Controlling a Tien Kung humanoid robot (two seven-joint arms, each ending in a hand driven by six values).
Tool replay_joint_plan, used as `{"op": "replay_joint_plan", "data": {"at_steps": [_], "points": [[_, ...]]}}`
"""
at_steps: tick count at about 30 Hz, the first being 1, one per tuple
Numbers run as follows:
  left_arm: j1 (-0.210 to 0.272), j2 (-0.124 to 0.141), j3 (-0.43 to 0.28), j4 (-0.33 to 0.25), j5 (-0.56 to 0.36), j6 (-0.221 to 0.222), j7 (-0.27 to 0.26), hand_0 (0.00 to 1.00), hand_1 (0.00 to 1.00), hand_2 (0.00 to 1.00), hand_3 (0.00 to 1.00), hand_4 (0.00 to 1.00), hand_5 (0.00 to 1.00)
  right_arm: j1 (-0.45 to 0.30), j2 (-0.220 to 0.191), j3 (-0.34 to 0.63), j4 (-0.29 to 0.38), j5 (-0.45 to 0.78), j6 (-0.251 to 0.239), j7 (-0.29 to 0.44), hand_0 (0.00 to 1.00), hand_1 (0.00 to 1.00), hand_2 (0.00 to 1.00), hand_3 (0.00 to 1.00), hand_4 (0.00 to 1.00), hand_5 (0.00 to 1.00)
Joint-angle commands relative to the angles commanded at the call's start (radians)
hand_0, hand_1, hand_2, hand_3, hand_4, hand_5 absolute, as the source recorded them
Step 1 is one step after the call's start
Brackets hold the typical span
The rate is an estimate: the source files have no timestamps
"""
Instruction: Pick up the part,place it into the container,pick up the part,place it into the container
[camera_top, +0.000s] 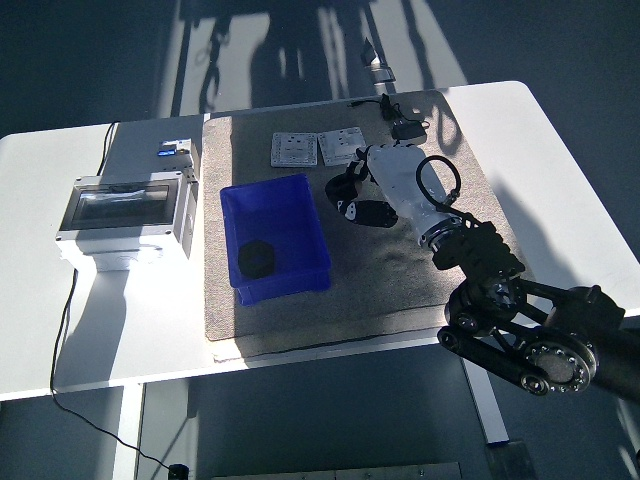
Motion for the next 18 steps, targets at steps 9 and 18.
{"op": "replay_joint_plan", "data": {"at_steps": [9, 18], "points": [[-0.006, 0.005, -0.001, 0.000, -0.006, 0.004, -0.003, 0.673, 0.670, 0.630, 0.423, 0.761, 0.922, 0.089, 0.095, -0.154, -0.108, 0.125, -0.060, 0.073, 0.769, 0.466, 0.406, 0.479, 0.400, 0.019], [-0.008, 0.012, -0.012, 0.000, -0.002, 0.009, -0.004, 0.672, 0.668, 0.624, 0.421, 0.761, 0.920, 0.082, 0.129, -0.214, -0.173, 0.157, 0.021, 0.059, 0.815, 0.655, 0.695, 0.676, 0.494, 0.075]]}}
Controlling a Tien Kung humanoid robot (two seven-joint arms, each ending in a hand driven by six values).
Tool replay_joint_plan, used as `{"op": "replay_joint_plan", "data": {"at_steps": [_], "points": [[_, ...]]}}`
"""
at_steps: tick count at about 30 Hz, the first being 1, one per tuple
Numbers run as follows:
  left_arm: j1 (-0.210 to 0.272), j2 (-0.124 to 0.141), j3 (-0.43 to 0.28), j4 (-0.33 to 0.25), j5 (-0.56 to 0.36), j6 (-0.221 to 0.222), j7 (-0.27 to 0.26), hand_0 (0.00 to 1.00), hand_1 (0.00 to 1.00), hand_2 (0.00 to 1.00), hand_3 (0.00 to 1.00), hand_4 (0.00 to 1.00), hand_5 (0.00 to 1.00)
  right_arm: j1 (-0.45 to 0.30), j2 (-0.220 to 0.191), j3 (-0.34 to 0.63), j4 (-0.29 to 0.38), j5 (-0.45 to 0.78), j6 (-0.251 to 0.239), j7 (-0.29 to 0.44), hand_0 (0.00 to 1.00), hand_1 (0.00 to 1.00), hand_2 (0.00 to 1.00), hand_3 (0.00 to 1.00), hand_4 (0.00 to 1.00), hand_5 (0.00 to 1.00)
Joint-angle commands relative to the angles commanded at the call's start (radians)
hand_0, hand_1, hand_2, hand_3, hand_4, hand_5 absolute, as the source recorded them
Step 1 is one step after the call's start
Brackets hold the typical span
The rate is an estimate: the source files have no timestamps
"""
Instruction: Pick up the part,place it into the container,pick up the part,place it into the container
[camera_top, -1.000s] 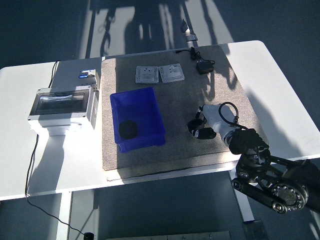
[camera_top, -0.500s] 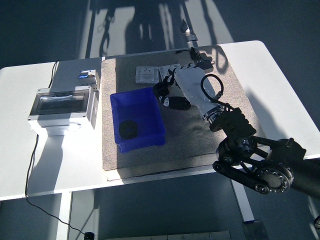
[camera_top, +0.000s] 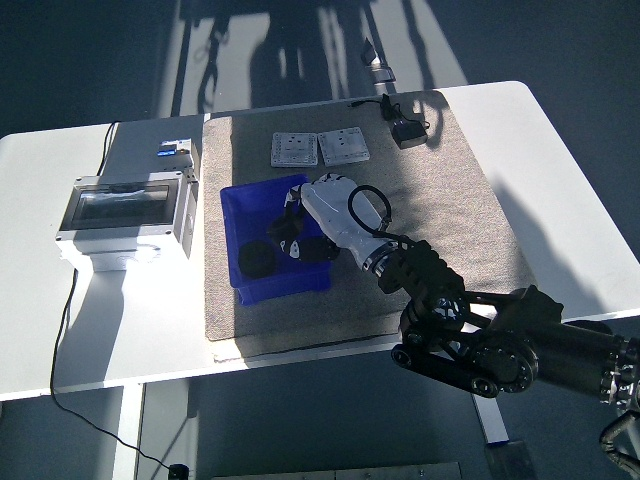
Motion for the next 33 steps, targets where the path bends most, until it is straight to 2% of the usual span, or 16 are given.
{"op": "replay_joint_plan", "data": {"at_steps": [1, 2, 7, 8, 10, 13, 14, 17, 19, 20, 25, 26, 28, 31, 32, 33], "points": [[0.000, 0.000, 0.000, 0.000, -0.001, 0.000, 0.000, 0.672, 0.668, 0.624, 0.421, 0.761, 0.920, -0.002, -0.001, 0.004, 0.002, -0.004, 0.013, -0.001, 0.815, 0.655, 0.695, 0.676, 0.494, 0.075], [0.001, 0.001, 0.001, 0.000, -0.002, 0.001, 0.000, 0.671, 0.667, 0.623, 0.415, 0.761, 0.919, -0.005, -0.003, 0.010, 0.005, -0.010, 0.025, -0.002, 0.910, 0.850, 0.891, 0.987, 0.732, 0.207], [0.002, 0.002, 0.001, 0.000, 0.001, 0.000, 0.002, 0.671, 0.667, 0.623, 0.415, 0.761, 0.919, -0.012, -0.013, 0.037, 0.031, -0.042, 0.075, -0.006, 0.910, 0.850, 0.891, 0.987, 0.732, 0.207], [0.003, 0.003, 0.001, 0.000, 0.003, 0.000, 0.003, 0.671, 0.667, 0.624, 0.413, 0.762, 0.916, -0.012, -0.015, 0.040, 0.036, -0.048, 0.091, -0.009, 0.952, 0.895, 0.931, 0.998, 0.838, 0.276], [0.002, 0.003, 0.002, 0.000, 0.007, -0.001, 0.006, 0.671, 0.667, 0.624, 0.413, 0.762, 0.916, -0.018, -0.022, 0.053, 0.050, -0.054, 0.099, -0.007, 0.952, 0.895, 0.931, 0.998, 0.838, 0.276], [0.002, 0.003, 0.001, 0.000, 0.012, 0.000, 0.007, 0.671, 0.667, 0.624, 0.413, 0.762, 0.916, -0.046, -0.045, 0.107, 0.095, -0.036, 0.058, 0.015, 0.952, 0.895, 0.931, 0.998, 0.838, 0.276], [0.003, 0.003, 0.002, 0.000, 0.012, 0.000, 0.007, 0.671, 0.667, 0.624, 0.412, 0.762, 0.911, -0.060, -0.056, 0.131, 0.114, -0.018, 0.040, 0.024, 0.976, 0.897, 0.939, 0.998, 0.883, 0.320], [0.004, -0.001, 0.002, 0.000, 0.010, 0.004, 0.007, 0.671, 0.667, 0.624, 0.412, 0.762, 0.911, -0.117, -0.104, 0.223, 0.177, 0.050, -0.011, 0.070, 0.976, 0.897, 0.939, 0.998, 0.883, 0.320], [0.006, -0.007, 0.007, 0.000, 0.003, 0.010, 0.006, 0.671, 0.667, 0.624, 0.412, 0.762, 0.911, -0.162, -0.142, 0.297, 0.218, 0.111, -0.016, 0.110, 0.976, 0.897, 0.939, 0.998, 0.883, 0.320], [0.008, -0.011, 0.014, 0.000, -0.006, 0.013, 0.004, 0.670, 0.666, 0.623, 0.411, 0.763, 0.907, -0.183, -0.160, 0.321, 0.232, 0.135, -0.004, 0.131, 0.938, 0.843, 0.878, 0.998, 0.896, 0.357], [0.022, -0.023, 0.040, 0.000, -0.062, 0.024, -0.011, 0.670, 0.666, 0.623, 0.411, 0.763, 0.907, -0.334, -0.259, 0.499, 0.216, 0.317, 0.095, 0.278, 0.938, 0.843, 0.878, 0.998, 0.896, 0.357], [0.025, -0.026, 0.038, 0.000, -0.066, 0.027, -0.012, 0.669, 0.666, 0.627, 0.420, 0.761, 0.897, -0.363, -0.268, 0.530, 0.211, 0.349, 0.114, 0.306, 0.879, 0.813, 0.836, 0.910, 0.947, 0.433], [0.031, -0.033, 0.045, 0.000, -0.082, 0.032, -0.013, 0.669, 0.666, 0.627, 0.420, 0.761, 0.897, -0.439, -0.267, 0.608, 0.207, 0.427, 0.144, 0.376, 0.879, 0.813, 0.836, 0.910, 0.947, 0.433], [0.038, -0.043, 0.060, 0.000, -0.096, 0.030, -0.010, 0.669, 0.666, 0.627, 0.420, 0.761, 0.897, -0.539, -0.239, 0.722, 0.195, 0.543, 0.176, 0.476, 0.879, 0.813, 0.836, 0.910, 0.947, 0.433], [0.039, -0.045, 0.063, 0.000, -0.097, 0.029, -0.009, 0.668, 0.665, 0.625, 0.404, 0.760, 0.892, -0.560, -0.232, 0.749, 0.189, 0.572, 0.182, 0.498, 0.873, 0.795, 0.805, 0.790, 0.998, 0.696], [0.040, -0.047, 0.066, 0.000, -0.094, 0.027, -0.007, 0.668, 0.665, 0.625, 0.404, 0.760, 0.892, -0.588, -0.223, 0.789, 0.176, 0.612, 0.193, 0.531, 0.873, 0.795, 0.805, 0.790, 0.998, 0.696]]}}
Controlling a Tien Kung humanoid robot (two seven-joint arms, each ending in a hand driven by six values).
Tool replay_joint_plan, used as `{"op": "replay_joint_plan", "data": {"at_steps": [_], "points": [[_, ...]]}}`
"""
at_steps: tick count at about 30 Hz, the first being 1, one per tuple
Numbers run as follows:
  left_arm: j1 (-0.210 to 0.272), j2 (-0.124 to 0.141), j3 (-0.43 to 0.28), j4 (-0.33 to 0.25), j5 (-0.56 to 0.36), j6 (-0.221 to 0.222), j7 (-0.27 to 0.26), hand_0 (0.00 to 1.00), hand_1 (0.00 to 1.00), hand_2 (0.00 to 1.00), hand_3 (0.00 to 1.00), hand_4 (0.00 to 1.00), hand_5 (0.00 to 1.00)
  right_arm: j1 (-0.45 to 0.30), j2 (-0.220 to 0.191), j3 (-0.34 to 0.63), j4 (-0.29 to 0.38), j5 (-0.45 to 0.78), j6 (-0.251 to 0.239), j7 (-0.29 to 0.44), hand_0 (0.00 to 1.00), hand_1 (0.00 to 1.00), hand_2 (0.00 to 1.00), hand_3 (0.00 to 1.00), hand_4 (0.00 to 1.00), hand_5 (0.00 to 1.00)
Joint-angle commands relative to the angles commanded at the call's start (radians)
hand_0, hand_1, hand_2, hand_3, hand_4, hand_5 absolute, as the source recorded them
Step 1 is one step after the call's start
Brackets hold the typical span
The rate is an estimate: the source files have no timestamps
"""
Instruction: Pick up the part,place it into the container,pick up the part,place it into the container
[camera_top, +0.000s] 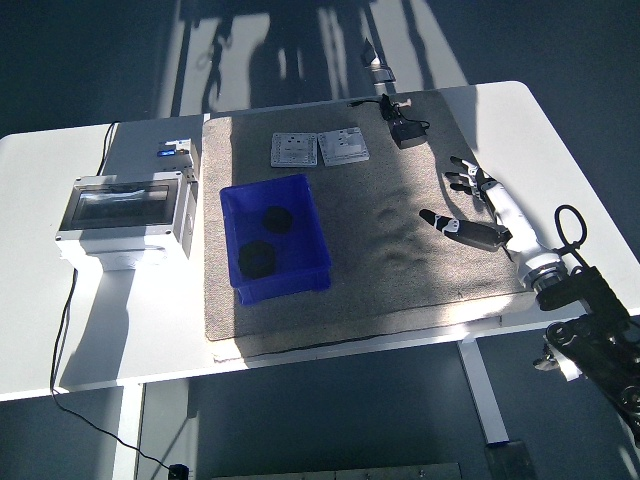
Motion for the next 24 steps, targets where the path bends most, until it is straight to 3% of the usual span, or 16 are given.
{"op": "replay_joint_plan", "data": {"at_steps": [4, 5, 10, 11, 16, 17, 20, 22, 23, 24], "points": [[-0.002, -0.004, 0.013, 0.000, 0.012, -0.002, 0.004, 0.668, 0.665, 0.625, 0.404, 0.760, 0.892, -0.072, 0.017, 0.133, -0.046, 0.152, 0.062, 0.099, 0.873, 0.795, 0.805, 0.790, 0.998, 0.696], [-0.002, -0.005, 0.017, 0.000, 0.009, -0.001, 0.003, 0.669, 0.666, 0.627, 0.417, 0.759, 0.891, -0.079, 0.018, 0.155, -0.051, 0.181, 0.079, 0.111, 0.794, 0.639, 0.720, 0.703, 0.998, 0.880], [0.002, -0.011, 0.030, 0.000, -0.015, 0.008, -0.004, 0.669, 0.666, 0.627, 0.417, 0.759, 0.891, -0.095, 0.014, 0.265, -0.049, 0.371, 0.183, 0.091, 0.794, 0.639, 0.720, 0.703, 0.998, 0.880], [0.003, -0.013, 0.032, 0.000, -0.016, 0.007, -0.005, 0.668, 0.665, 0.627, 0.418, 0.756, 0.882, -0.097, 0.014, 0.275, -0.047, 0.407, 0.204, 0.086, 0.700, 0.351, 0.637, 0.682, 0.998, 0.984], [0.004, -0.022, 0.042, 0.000, -0.018, 0.003, -0.008, 0.668, 0.665, 0.627, 0.418, 0.756, 0.882, -0.104, 0.011, 0.262, -0.025, 0.592, 0.318, 0.038, 0.700, 0.351, 0.637, 0.682, 0.998, 0.984], [0.004, -0.023, 0.043, 0.000, -0.019, 0.003, -0.008, 0.667, 0.665, 0.630, 0.437, 0.756, 0.876, -0.105, 0.009, 0.259, -0.015, 0.626, 0.337, 0.027, 0.552, 0.278, 0.764, 0.655, 0.998, 0.986], [0.004, -0.024, 0.045, 0.000, -0.021, 0.003, -0.011, 0.667, 0.665, 0.630, 0.437, 0.756, 0.876, -0.110, 0.000, 0.263, 0.027, 0.723, 0.396, -0.015, 0.552, 0.278, 0.764, 0.655, 0.998, 0.986], [0.005, -0.023, 0.042, 0.000, -0.021, 0.005, -0.012, 0.667, 0.665, 0.630, 0.437, 0.756, 0.876, -0.103, -0.020, 0.297, 0.056, 0.695, 0.369, -0.059, 0.552, 0.278, 0.764, 0.655, 0.998, 0.986], [0.004, -0.022, 0.038, 0.000, -0.018, 0.005, -0.012, 0.667, 0.666, 0.631, 0.443, 0.756, 0.875, -0.095, -0.036, 0.322, 0.072, 0.655, 0.344, -0.093, 0.369, 0.288, 0.903, 0.709, 0.998, 0.997], [0.003, -0.020, 0.035, 0.000, -0.015, 0.006, -0.012, 0.667, 0.666, 0.631, 0.443, 0.756, 0.875, -0.088, -0.047, 0.340, 0.082, 0.619, 0.325, -0.122, 0.369, 0.288, 0.903, 0.709, 0.998, 0.997]]}}
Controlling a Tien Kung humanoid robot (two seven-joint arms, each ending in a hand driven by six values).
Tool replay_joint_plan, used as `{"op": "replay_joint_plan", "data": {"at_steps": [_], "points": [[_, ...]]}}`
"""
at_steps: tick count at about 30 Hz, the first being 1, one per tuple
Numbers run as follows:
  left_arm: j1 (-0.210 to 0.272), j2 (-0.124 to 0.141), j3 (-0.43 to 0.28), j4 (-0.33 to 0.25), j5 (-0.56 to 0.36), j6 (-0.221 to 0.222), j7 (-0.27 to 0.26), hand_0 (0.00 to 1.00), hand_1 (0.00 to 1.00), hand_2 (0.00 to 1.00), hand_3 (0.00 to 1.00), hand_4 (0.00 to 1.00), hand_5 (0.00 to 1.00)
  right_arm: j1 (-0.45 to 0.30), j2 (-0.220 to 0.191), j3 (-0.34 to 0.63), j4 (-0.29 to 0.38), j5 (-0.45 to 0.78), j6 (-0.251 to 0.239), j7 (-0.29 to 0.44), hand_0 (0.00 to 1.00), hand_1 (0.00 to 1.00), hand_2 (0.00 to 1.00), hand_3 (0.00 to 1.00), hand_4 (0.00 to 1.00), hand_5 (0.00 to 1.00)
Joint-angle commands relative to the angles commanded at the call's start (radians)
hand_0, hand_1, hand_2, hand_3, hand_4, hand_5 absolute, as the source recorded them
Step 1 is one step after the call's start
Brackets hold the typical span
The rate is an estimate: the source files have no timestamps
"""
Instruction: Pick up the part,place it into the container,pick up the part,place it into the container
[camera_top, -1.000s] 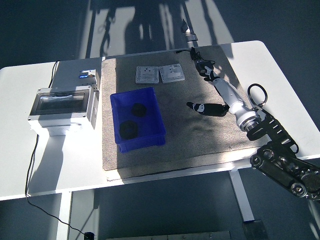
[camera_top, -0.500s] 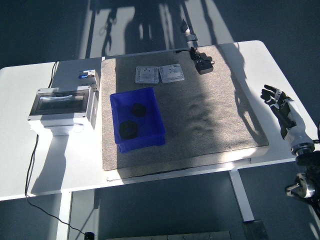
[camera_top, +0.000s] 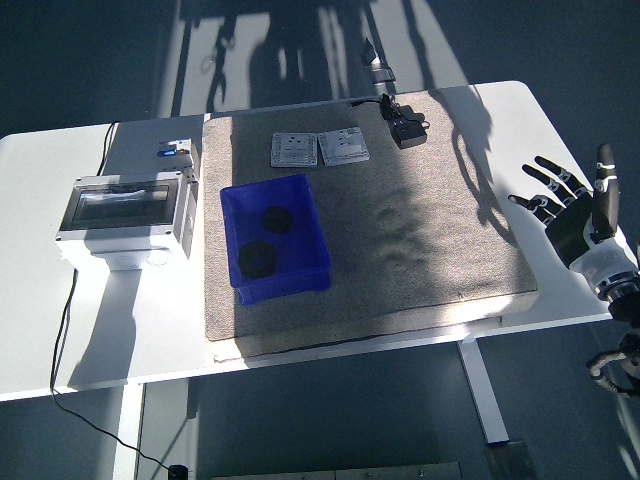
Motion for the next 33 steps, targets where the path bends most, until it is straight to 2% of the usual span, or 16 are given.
{"op": "replay_joint_plan", "data": {"at_steps": [4, 5, 7, 10, 11, 15, 16, 17, 20, 24, 33], "points": [[-0.004, 0.007, -0.010, 0.000, 0.010, 0.003, 0.000, 0.667, 0.666, 0.631, 0.443, 0.756, 0.875, 0.045, -0.038, 0.044, 0.070, -0.157, -0.064, -0.147, 0.369, 0.288, 0.903, 0.709, 0.998, 0.997], [-0.004, 0.008, -0.012, 0.000, 0.011, 0.003, 0.001, 0.666, 0.667, 0.632, 0.429, 0.755, 0.872, 0.057, -0.044, 0.040, 0.087, -0.193, -0.067, -0.183, 0.315, 0.258, 0.857, 0.499, 0.998, 0.993], [-0.005, 0.010, -0.017, 0.000, 0.014, 0.002, 0.003, 0.666, 0.667, 0.632, 0.429, 0.755, 0.872, 0.083, -0.055, 0.020, 0.122, -0.268, -0.056, -0.254, 0.315, 0.258, 0.857, 0.499, 0.998, 0.993], [-0.007, 0.013, -0.018, 0.000, 0.017, 0.000, 0.005, 0.666, 0.667, 0.632, 0.429, 0.755, 0.872, 0.128, -0.070, -0.026, 0.166, -0.368, -0.007, -0.350, 0.315, 0.258, 0.857, 0.499, 0.998, 0.993], [-0.007, 0.014, -0.017, 0.000, 0.016, 0.000, 0.005, 0.666, 0.667, 0.631, 0.416, 0.754, 0.873, 0.144, -0.076, -0.044, 0.181, -0.408, 0.015, -0.389, 0.264, 0.223, 0.806, 0.472, 0.998, 0.984], [-0.009, 0.020, -0.013, 0.000, 0.008, 0.000, 0.005, 0.666, 0.667, 0.631, 0.416, 0.754, 0.873, 0.223, -0.103, -0.124, 0.228, -0.557, 0.101, -0.531, 0.264, 0.223, 0.806, 0.472, 0.998, 0.984], [-0.010, 0.022, -0.014, 0.000, 0.010, 0.000, 0.005, 0.666, 0.667, 0.631, 0.416, 0.754, 0.873, 0.242, -0.107, -0.143, 0.227, -0.593, 0.121, -0.562, 0.264, 0.223, 0.806, 0.472, 0.998, 0.984], [-0.011, 0.023, -0.016, 0.000, 0.012, 0.000, 0.005, 0.666, 0.667, 0.631, 0.414, 0.754, 0.871, 0.261, -0.109, -0.162, 0.221, -0.626, 0.140, -0.590, 0.224, 0.206, 0.779, 0.441, 0.998, 0.972], [-0.013, 0.028, -0.019, 0.000, 0.015, -0.001, 0.004, 0.666, 0.667, 0.631, 0.414, 0.754, 0.871, 0.325, -0.112, -0.228, 0.175, -0.735, 0.202, -0.677, 0.224, 0.206, 0.779, 0.441, 0.998, 0.972], [-0.014, 0.033, -0.023, 0.000, 0.015, -0.002, 0.004, 0.663, 0.667, 0.631, 0.403, 0.755, 0.870, 0.376, -0.096, -0.310, 0.102, -0.844, 0.242, -0.769, 0.197, 0.194, 0.779, 0.434, 0.998, 0.968], [-0.012, 0.039, -0.030, 0.000, 0.020, -0.004, 0.010, 0.662, 0.667, 0.631, 0.387, 0.755, 0.871, 0.355, -0.041, -0.419, 0.048, -0.996, 0.233, -0.773, 0.195, 0.202, 0.779, 0.436, 0.998, 0.970]]}}
